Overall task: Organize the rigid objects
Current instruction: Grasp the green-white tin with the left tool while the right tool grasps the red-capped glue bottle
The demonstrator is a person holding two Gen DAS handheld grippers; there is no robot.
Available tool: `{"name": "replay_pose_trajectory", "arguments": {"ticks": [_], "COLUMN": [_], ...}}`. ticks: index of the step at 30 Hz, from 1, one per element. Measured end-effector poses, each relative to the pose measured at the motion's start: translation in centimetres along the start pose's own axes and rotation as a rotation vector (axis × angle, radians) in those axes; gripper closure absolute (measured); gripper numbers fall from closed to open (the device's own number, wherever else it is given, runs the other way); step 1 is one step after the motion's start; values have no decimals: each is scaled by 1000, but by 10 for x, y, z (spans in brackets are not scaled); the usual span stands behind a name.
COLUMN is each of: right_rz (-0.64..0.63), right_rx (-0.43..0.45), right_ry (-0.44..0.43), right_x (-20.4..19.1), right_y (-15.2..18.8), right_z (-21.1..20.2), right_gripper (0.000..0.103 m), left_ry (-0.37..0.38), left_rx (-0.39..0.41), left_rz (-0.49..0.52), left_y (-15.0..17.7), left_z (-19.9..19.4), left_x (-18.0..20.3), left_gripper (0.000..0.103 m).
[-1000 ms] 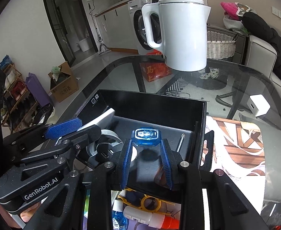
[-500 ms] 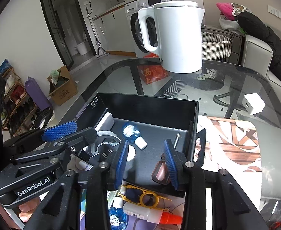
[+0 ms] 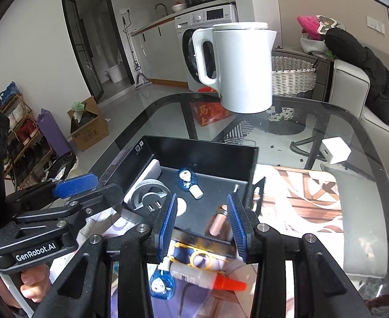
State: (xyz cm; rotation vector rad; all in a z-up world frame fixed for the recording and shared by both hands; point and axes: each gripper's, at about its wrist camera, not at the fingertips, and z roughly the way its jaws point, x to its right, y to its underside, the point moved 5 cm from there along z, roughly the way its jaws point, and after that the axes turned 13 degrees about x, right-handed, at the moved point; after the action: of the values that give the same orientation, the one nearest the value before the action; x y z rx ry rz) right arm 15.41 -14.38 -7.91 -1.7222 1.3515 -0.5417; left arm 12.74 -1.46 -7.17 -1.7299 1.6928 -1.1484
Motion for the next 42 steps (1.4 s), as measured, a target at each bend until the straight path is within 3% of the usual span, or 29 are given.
{"name": "replay_pose_trajectory", "arguments": {"ticks": [11,19,25,42], "right_rz": [35,24,33,-17], "right_rx": [-55,-191,-217,-287], "right_ry": [-15,-60,-73,-145], "right_x": [18,17,19,-4], "right_y": [20,56,65,84], "right_z": [-23,-8,-4,2], "right_gripper": [63,63,63,61], "left_ry": [0,0,-13,0], "left_rx": [-77,-204,-250,-265], "left_rz": [35,69,86,113], "left_y": [30,63,76,86], "left_z": [-4,19,34,16], "left_x": [6,11,14,-3], "left_gripper": [46,46,46,46]}}
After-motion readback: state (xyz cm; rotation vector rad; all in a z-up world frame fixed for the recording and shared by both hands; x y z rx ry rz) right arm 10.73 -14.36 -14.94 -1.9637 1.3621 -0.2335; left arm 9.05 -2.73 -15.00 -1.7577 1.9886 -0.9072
